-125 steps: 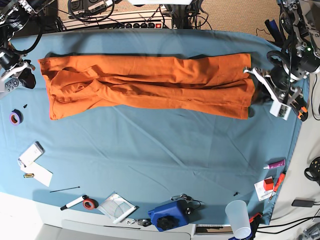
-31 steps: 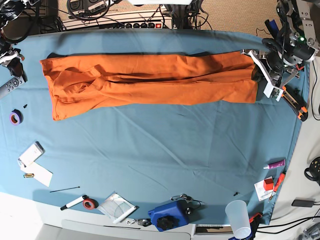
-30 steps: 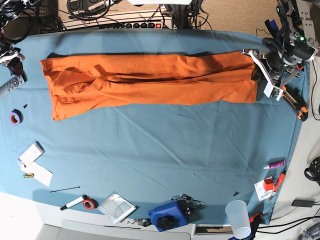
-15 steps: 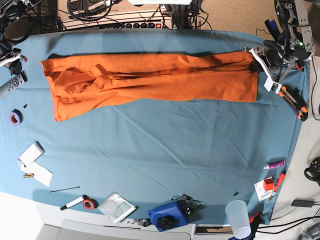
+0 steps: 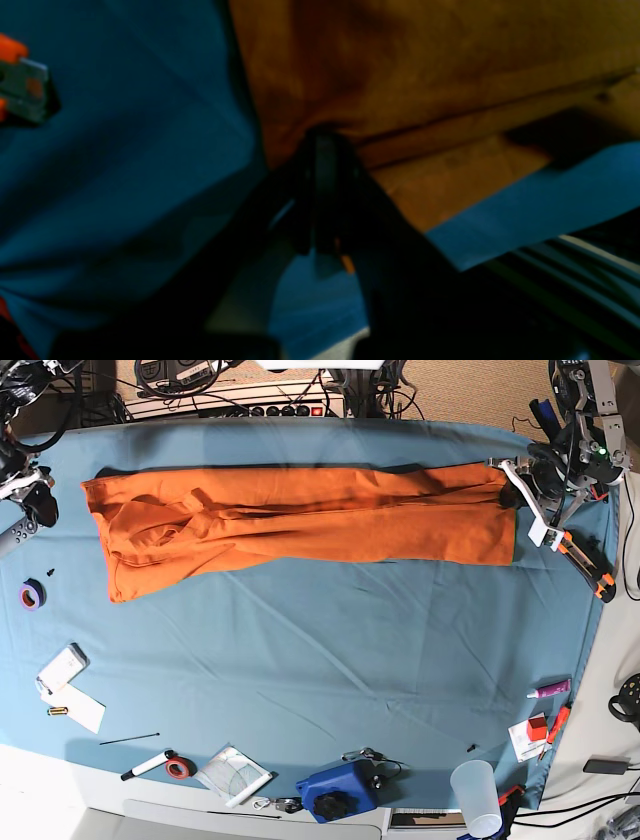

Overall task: Layout the t-shirt on the table in an organized manner, then fold the t-shirt properly
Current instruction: 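Smooth the folded strip with the left gripper along its end, then grasp both ends of the folded strip with the left and right grippers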

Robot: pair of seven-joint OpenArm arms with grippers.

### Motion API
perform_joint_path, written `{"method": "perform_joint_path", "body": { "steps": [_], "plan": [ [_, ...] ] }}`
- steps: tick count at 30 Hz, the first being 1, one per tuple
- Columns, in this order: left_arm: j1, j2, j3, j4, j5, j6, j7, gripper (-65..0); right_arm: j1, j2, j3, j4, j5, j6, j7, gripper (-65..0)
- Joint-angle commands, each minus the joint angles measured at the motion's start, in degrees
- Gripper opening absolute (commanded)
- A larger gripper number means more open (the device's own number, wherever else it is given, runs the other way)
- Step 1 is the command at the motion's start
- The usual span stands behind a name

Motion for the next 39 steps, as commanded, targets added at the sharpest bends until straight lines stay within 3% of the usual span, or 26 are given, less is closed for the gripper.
{"method": "perform_joint_path", "body": {
  "steps": [1, 5, 9, 16, 22, 26, 29, 34, 39],
  "plan": [
    [-0.1, -0.8, -0.3, 0.6, 0.4, 0.2, -0.2, -65.0, 0.6, 1.3, 0.3, 1.0, 2.2, 0.1, 1.1, -50.5],
    [-0.1, -0.8, -0.3, 0.6, 0.4, 0.2, -0.2, -65.0, 3.7, 1.3, -0.9, 1.0, 2.4, 0.1, 1.1, -50.5],
    [-0.1, -0.8, -0.3, 0.6, 0.4, 0.2, -0.2, -65.0, 6.4, 1.3, -7.9, 1.0, 1.9, 0.1, 1.1, -50.5],
    [-0.1, -0.8, -0.3, 0.6, 0.4, 0.2, -0.2, -65.0, 10.7, 1.3, -24.5, 1.0, -7.6, 0.1, 1.1, -50.3],
    [-0.2, -0.8, -0.3, 0.6, 0.4, 0.2, -0.2, -65.0, 11.5, 1.3, -34.5, 1.0, -17.8, 0.1, 1.1, -50.3],
    [-0.2, -0.8, -0.3, 0.6, 0.4, 0.2, -0.2, -65.0, 11.6, 1.3, -39.5, 1.0, -20.5, 0.1, 1.1, -51.3],
    [-0.1, -0.8, -0.3, 0.6, 0.4, 0.2, -0.2, -65.0, 11.6, 1.3, -40.0, 1.0, -23.0, -1.3, 1.1, -65.0],
    [-0.1, -0.8, -0.3, 0.6, 0.4, 0.2, -0.2, -65.0, 11.6, 1.3, -36.2, 1.0, -26.2, -1.9, 1.1, -65.0],
    [-0.1, -0.8, -0.3, 0.6, 0.4, 0.2, -0.2, -65.0, 11.6, 1.3, -27.9, 1.0, -26.1, -1.8, 1.1, -65.0]
  ]
}}
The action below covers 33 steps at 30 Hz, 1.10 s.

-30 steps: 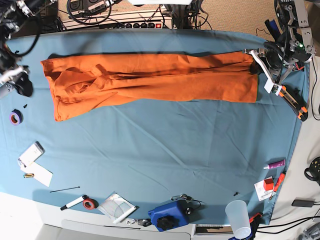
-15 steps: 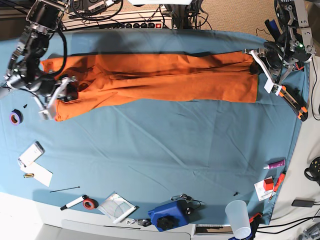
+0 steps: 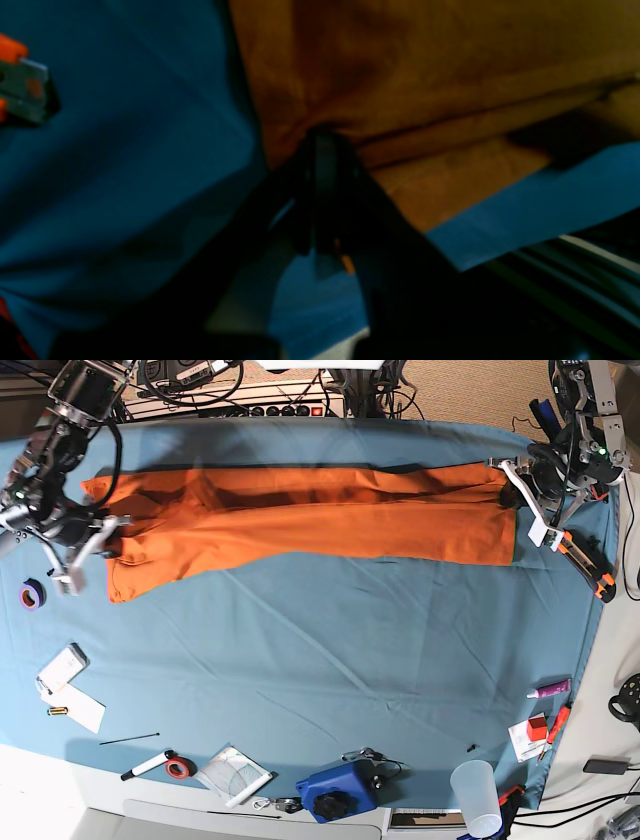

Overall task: Layout the t-shirt on the table in an organized manner, then fold the t-shirt properly
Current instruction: 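Grasp both ends of the folded strip with the left and right grippers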

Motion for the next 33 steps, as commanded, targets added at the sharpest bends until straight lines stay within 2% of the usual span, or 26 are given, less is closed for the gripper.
{"method": "perform_joint_path", "body": {
  "steps": [1, 5, 14, 17, 18, 19, 21, 25, 29, 33],
  "plan": [
    [-0.2, -0.8, -0.3, 0.6, 0.4, 0.2, -0.2, -65.0, 0.7, 1.2, 2.1, 1.0, 0.0, -0.1, 0.8, -65.0],
    [-0.1, -0.8, -0.3, 0.6, 0.4, 0.2, -0.2, -65.0, -0.3, 1.2, 6.6, 1.0, 0.6, 0.0, 0.8, -65.0],
    [-0.2, -0.8, -0.3, 0.7, -0.5, -0.4, -0.2, -65.0, -5.1, 1.1, 6.8, 1.0, 0.7, 0.0, 0.8, -65.0],
    [-0.2, -0.8, -0.3, 0.7, -4.8, -2.4, 0.2, -44.4, -5.1, 1.1, 6.8, 1.0, 1.0, 0.0, 0.8, -65.0],
    [-0.3, -0.8, -0.3, 1.0, -6.2, -2.4, 1.4, -39.3, -5.1, 1.1, 6.8, 1.0, 1.6, 0.0, 0.8, -65.0],
    [-0.7, -0.8, -0.3, 1.6, -7.3, -2.3, 3.7, -36.2, -5.1, 1.1, 6.8, 1.0, 2.5, 0.5, 0.8, -62.2],
    [-1.5, -0.8, -0.3, 3.5, -9.2, -1.2, 8.9, -35.4, -5.1, 1.1, 6.8, 1.0, 4.3, 1.8, 0.8, -56.4],
    [-1.2, -0.8, -0.4, 10.1, -8.5, -1.0, 8.9, -35.4, -5.1, 1.1, 6.8, 1.0, 5.2, 1.8, 0.8, -52.3],
    [-0.9, -0.6, -0.4, 17.0, -2.9, 4.3, 4.9, -35.4, -5.1, 1.1, 6.8, 1.0, 5.1, 1.8, 0.8, -52.3],
    [-0.9, 2.9, -0.4, 17.7, 2.3, 11.3, 1.7, -35.4, -5.1, 1.1, 6.8, 1.0, 5.1, 0.2, 0.8, -52.3]
  ]
}}
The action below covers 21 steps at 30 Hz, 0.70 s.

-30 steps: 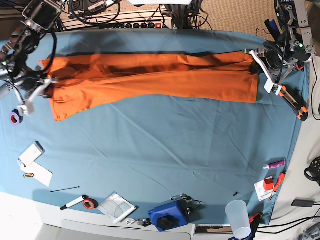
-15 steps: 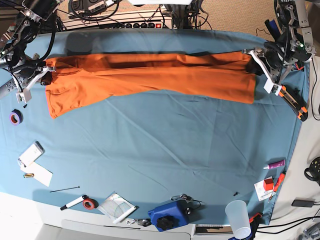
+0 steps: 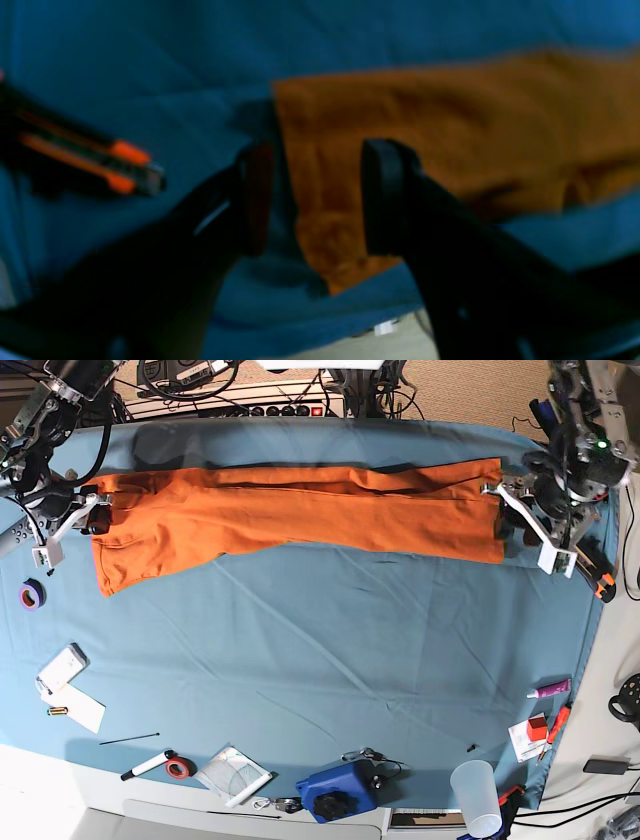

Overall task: Layout the t-shirt on the table in an organized manner, then fold the t-shirt properly
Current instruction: 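Grasp both ends of the folded strip with the left and right grippers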

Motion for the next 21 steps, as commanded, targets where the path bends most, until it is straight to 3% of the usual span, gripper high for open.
{"method": "perform_joint_path", "body": {
  "steps": [1, 5, 13, 18, 21],
  "plan": [
    [-0.2, 0.8, -0.2, 0.9, 0.2, 0.7, -1.2, -35.4, 0.3, 1.2, 0.4, 1.0, 0.7, -0.4, 1.0, -52.3],
    [0.0, 4.8, -0.2, -0.8, 1.4, 2.6, -1.1, -35.4, 0.4, 1.2, 0.4, 1.0, 0.7, -0.9, 1.0, -52.3],
    [-0.3, 5.3, -0.2, -12.8, -0.8, 3.3, 0.3, -35.4, 0.4, 1.2, 0.4, 1.0, 0.7, -0.9, 1.0, -52.3],
    [-0.2, 5.4, -0.2, -13.8, -10.2, -2.4, 2.7, -35.4, 0.4, 1.2, 0.4, 1.0, 0.7, -0.9, 1.0, -52.3],
    [-0.3, 5.9, -0.1, -13.8, -11.7, -3.4, 2.5, -39.3, 0.4, 1.2, 0.4, 1.0, 0.7, -0.9, 1.0, -52.3]
  ]
}}
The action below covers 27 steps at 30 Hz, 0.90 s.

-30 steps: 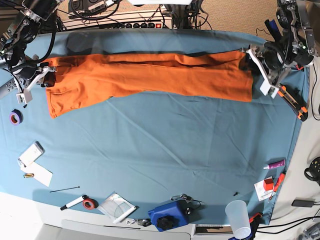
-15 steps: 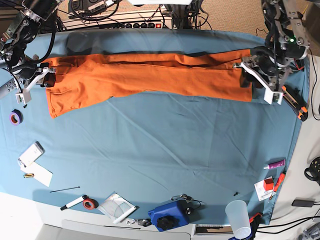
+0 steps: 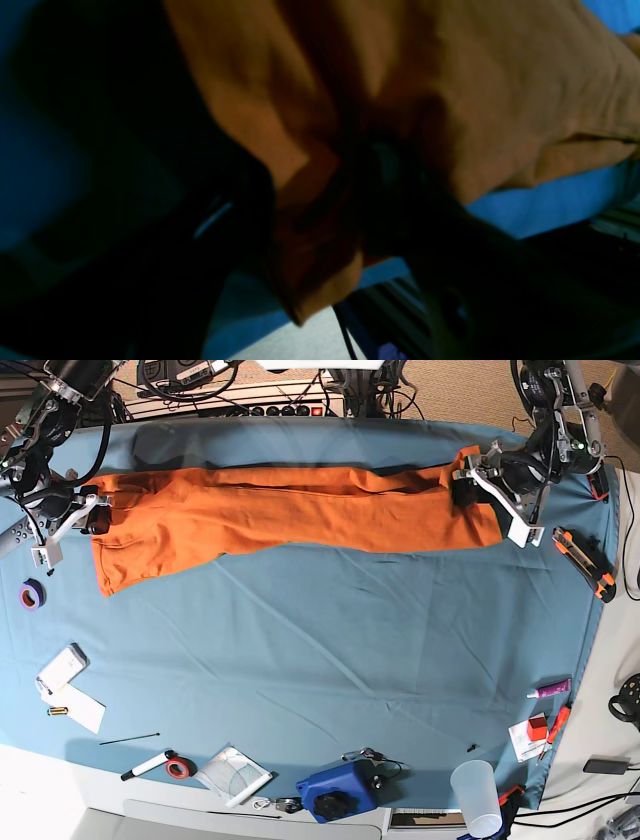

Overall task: Layout the t-shirt on the table in an organized manner, then fold the t-shirt properly
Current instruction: 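Grasp both ends of the folded strip with the left and right grippers, then lift the strip end with the left gripper and fold it toward the right gripper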

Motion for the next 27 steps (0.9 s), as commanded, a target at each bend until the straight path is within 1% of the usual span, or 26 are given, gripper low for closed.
{"method": "perform_joint_path", "body": {
  "steps": [1, 4, 6, 7, 9, 11, 13, 15, 17, 20, 22, 24, 27],
  "plan": [
    [-0.2, 0.0, 0.0, 0.8, -1.0, -0.3, -0.3, -41.8, 0.4, 1.2, 0.4, 1.0, 0.7, 0.1, 1.0, -52.3],
    [-0.2, 0.4, 0.0, 0.7, -1.0, -0.3, -0.9, -52.2, 0.4, 1.2, 0.4, 1.0, 0.7, 0.1, 1.0, -52.3],
    [-0.3, 0.4, 0.0, 0.7, -1.0, -0.3, -1.7, -61.9, 0.4, 1.2, 0.4, 1.0, 0.7, 0.2, 1.0, -52.3],
    [-0.4, 0.4, 0.0, 0.7, -1.0, -0.3, -1.9, -65.0, 0.4, 1.2, 0.4, 1.0, 0.7, 0.2, 1.0, -52.3],
    [-0.9, 0.2, 0.0, 0.7, -0.3, -1.0, -2.4, -65.0, 0.4, 1.2, 0.4, 1.0, 0.7, 0.2, 1.0, -52.3],
    [-1.9, -1.0, 0.0, 0.7, 1.7, -1.1, -2.9, -65.0, 0.4, 1.2, 0.4, 1.0, 0.7, 0.2, 1.0, -52.3],
    [-3.0, -3.7, 0.0, 0.7, 3.5, -1.1, -3.3, -65.0, 0.4, 1.2, 0.4, 1.0, 0.7, 0.2, 1.0, -52.3],
    [-4.1, -7.3, 0.0, 0.7, 4.2, -1.1, -3.3, -65.0, 0.4, 1.2, 0.4, 1.0, 0.7, 0.2, 1.0, -52.3],
    [-4.7, -10.9, 0.0, 0.6, 4.8, -1.1, -4.1, -65.0, 0.4, 1.2, 0.4, 1.0, 0.7, 0.2, 2.4, -52.3],
    [-4.8, -14.8, 0.0, 0.4, 5.4, -1.1, -3.8, -65.0, 0.7, 1.2, 0.4, 1.0, 0.8, 0.1, 4.6, -52.3],
    [-4.8, -16.6, 0.0, 0.4, 3.7, -1.8, -2.4, -65.0, 1.0, 1.2, 0.4, 1.0, 1.2, 0.1, 5.1, -52.3],
    [-4.8, -17.7, 0.0, 0.6, -1.3, -5.2, -0.5, -65.0, 1.5, 1.2, 0.4, 1.0, 2.2, 0.2, 4.9, -52.3],
    [-4.6, -17.5, 0.0, 2.7, -7.4, -8.5, 0.8, -65.0, 2.1, 1.2, 0.4, 1.0, 3.7, 0.2, 4.9, -52.3]
  ]
}}
